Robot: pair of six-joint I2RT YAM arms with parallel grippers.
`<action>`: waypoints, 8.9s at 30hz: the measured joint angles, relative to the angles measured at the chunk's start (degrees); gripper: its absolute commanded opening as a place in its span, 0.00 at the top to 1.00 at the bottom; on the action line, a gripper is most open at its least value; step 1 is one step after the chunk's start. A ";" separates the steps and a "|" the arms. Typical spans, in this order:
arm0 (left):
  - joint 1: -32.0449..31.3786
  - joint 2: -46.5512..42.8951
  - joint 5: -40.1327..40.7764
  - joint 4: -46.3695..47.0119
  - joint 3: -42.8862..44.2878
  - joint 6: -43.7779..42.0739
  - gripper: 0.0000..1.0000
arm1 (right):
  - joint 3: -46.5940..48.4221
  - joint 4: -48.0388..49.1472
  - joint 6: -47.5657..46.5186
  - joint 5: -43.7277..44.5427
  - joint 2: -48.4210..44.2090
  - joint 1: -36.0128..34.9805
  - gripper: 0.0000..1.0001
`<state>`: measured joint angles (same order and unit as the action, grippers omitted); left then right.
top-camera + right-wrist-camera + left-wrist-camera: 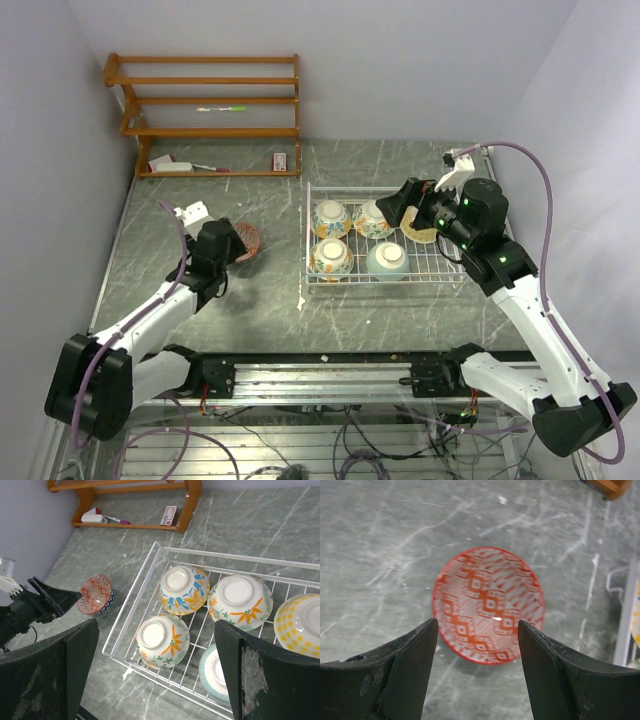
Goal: Load the bowls into the dish rack
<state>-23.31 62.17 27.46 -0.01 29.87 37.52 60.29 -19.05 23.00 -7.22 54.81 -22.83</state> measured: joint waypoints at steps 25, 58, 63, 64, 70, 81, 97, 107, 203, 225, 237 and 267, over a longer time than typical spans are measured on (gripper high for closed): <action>12.00 4.61 -10.19 9.79 -6.38 0.57 0.34 | -4.52 2.49 -0.83 -1.38 2.10 0.02 0.00; 12.24 7.13 -18.97 17.27 -8.94 -0.66 0.93 | -5.62 5.97 -4.04 -13.16 3.45 -0.24 0.04; 12.24 2.10 -21.29 16.74 -8.94 -0.70 0.93 | -5.62 6.36 -5.11 -14.23 4.20 -4.24 0.05; 12.24 1.01 -21.73 16.24 -8.94 -0.70 0.93 | -5.55 6.38 -5.49 -13.75 4.44 -6.25 0.05; 12.26 -7.28 -24.48 12.87 -8.79 -0.92 0.93 | -2.49 6.10 -7.65 -8.70 9.60 -19.12 0.09; 11.63 -11.19 -37.62 9.73 -4.72 -2.05 0.93 | 6.27 4.15 -9.62 -0.57 16.98 -24.55 0.31; -0.35 -10.75 -34.32 2.97 2.12 -3.43 0.93 | 13.29 0.24 -8.37 13.73 28.59 -31.54 0.59; -0.85 -11.80 -32.15 0.15 2.12 -3.67 0.93 | 13.46 0.31 -6.67 17.53 29.24 -31.89 0.74; -4.24 -33.03 -36.37 -13.00 7.67 -5.97 0.02 | 12.07 -58.55 24.09 77.53 41.51 -7.37 1.00; -4.24 -32.72 -36.65 -13.18 7.43 -5.68 0.02 | 14.10 -60.06 27.93 87.30 55.21 -8.41 1.00; -4.24 -33.16 -35.71 -14.23 7.43 -5.70 0.02 | 17.31 -60.74 23.54 92.15 59.74 -16.48 1.00; -4.24 -32.89 -35.17 -14.93 7.45 -5.73 0.02 | 14.05 -59.56 20.00 94.82 52.85 -15.45 1.00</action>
<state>-27.55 29.28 -7.70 -14.94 37.32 31.79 74.35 -78.61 43.00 87.59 107.66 -38.28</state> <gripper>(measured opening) 0.981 0.040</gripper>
